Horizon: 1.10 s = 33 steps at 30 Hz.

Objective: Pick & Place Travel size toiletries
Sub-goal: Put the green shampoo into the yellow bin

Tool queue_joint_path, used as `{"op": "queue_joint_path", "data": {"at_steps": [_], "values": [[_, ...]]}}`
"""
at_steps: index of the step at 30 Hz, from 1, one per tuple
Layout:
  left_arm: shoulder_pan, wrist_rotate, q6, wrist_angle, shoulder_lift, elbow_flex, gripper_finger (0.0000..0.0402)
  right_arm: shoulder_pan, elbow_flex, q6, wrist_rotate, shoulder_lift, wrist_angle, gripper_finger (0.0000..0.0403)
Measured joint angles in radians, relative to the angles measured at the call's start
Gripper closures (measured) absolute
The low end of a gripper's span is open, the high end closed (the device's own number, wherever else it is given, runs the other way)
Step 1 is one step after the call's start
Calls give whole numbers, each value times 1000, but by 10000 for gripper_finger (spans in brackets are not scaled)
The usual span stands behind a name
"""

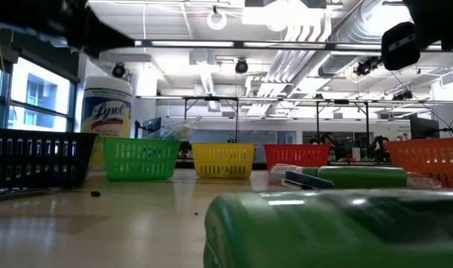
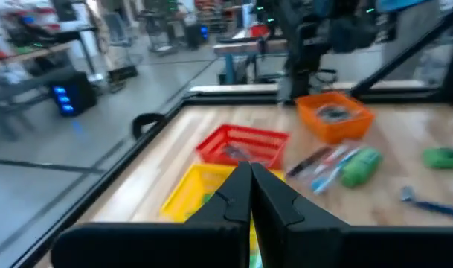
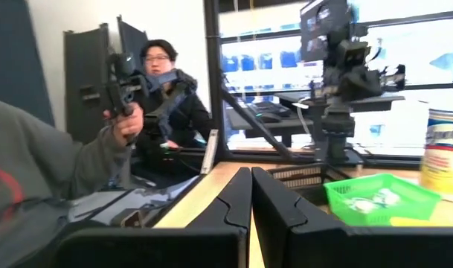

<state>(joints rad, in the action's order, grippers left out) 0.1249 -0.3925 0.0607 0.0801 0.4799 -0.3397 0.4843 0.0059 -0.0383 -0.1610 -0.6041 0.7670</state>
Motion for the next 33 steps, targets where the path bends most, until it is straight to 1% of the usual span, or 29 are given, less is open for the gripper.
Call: {"op": "queue_joint_path", "data": {"at_steps": [4, 7, 9, 12, 14, 16, 25, 29, 33], "values": [[0, -60, 26, 0, -55, 89, 401, 0, 0, 9, 0, 0, -10, 399], [0, -68, 45, 13, -88, 147, 401, 0, 0, 9, 1, -2, -15, 399], [0, -68, 55, 55, -107, 196, 401, 0, 0, 9, -4, -1, -15, 399], [0, -68, 117, 116, -143, 249, 401, 0, 0, 9, -28, -1, -15, 399], [0, -68, 135, 139, -169, 262, 401, 0, 0, 9, -44, -1, -18, 399], [0, -65, 142, 124, -194, 268, 402, 0, 0, 10, -50, -1, -25, 399], [0, -37, 83, -35, -323, 275, 401, 0, 0, 31, -50, -2, -37, 399], [0, -17, 93, 5, -367, 323, 401, 0, 0, 42, -50, -2, -38, 399], [4, -10, 92, -4, -382, 324, 401, 0, 0, 39, -48, -2, -50, 399]]}}
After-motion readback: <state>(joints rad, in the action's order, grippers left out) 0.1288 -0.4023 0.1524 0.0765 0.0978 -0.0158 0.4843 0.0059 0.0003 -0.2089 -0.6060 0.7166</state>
